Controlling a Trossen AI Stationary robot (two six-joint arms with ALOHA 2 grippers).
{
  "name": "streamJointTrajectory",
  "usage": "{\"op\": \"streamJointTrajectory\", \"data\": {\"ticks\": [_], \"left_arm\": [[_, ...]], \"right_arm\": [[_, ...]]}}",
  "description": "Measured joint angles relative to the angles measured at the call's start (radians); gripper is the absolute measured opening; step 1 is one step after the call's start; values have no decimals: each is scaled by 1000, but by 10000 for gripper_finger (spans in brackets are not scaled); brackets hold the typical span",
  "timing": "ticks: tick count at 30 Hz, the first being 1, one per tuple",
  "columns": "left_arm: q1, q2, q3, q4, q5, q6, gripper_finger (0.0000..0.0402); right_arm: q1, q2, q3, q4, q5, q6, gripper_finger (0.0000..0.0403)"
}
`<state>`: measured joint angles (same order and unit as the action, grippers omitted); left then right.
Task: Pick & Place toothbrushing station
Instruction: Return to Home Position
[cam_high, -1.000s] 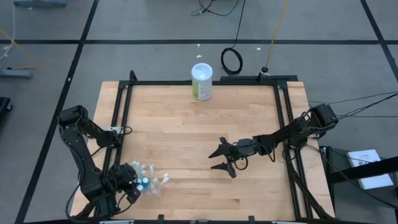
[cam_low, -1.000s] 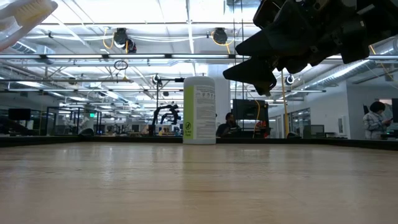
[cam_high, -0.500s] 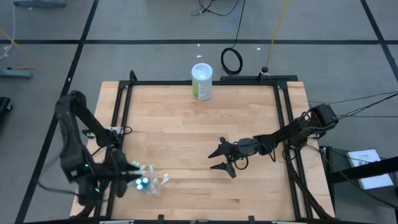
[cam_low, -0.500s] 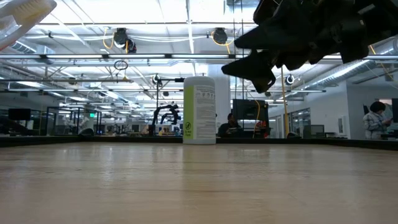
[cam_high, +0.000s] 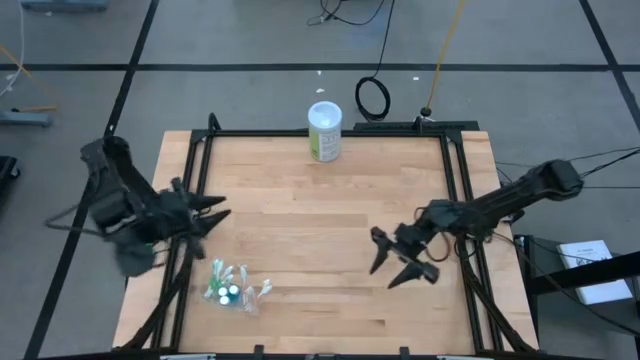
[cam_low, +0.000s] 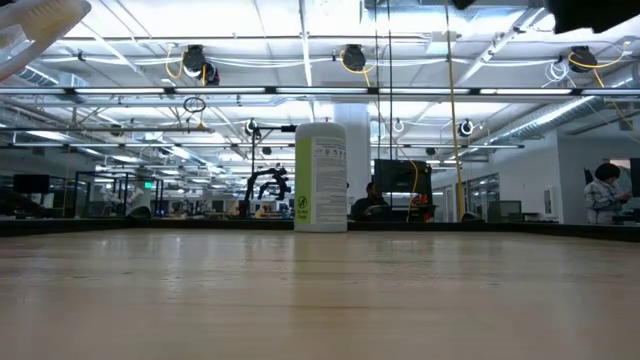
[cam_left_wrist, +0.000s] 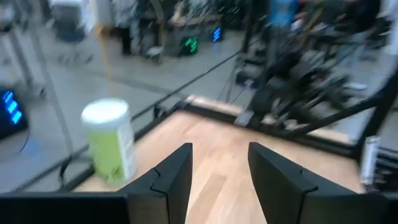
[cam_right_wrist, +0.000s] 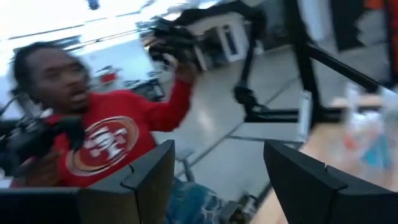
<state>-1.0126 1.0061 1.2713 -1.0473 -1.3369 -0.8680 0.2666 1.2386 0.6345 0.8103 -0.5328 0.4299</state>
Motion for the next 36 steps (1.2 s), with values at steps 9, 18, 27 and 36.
{"op": "streamJointTrajectory", "data": {"ticks": [9,18,27,36], "left_arm": [[273,-44,-435,617,418,303,163],[518,-395,-766,1002,681,665,164],[745,-895,-1004,965,943,735,164],[851,-1002,-1075,850,1013,705,164]], "right_arm": [[10,-293,-137,-238,316,-90,238],[10,-506,-274,-263,403,-128,238],[10,-627,-310,-292,406,-168,238],[10,-762,-318,-507,482,-247,238]]}}
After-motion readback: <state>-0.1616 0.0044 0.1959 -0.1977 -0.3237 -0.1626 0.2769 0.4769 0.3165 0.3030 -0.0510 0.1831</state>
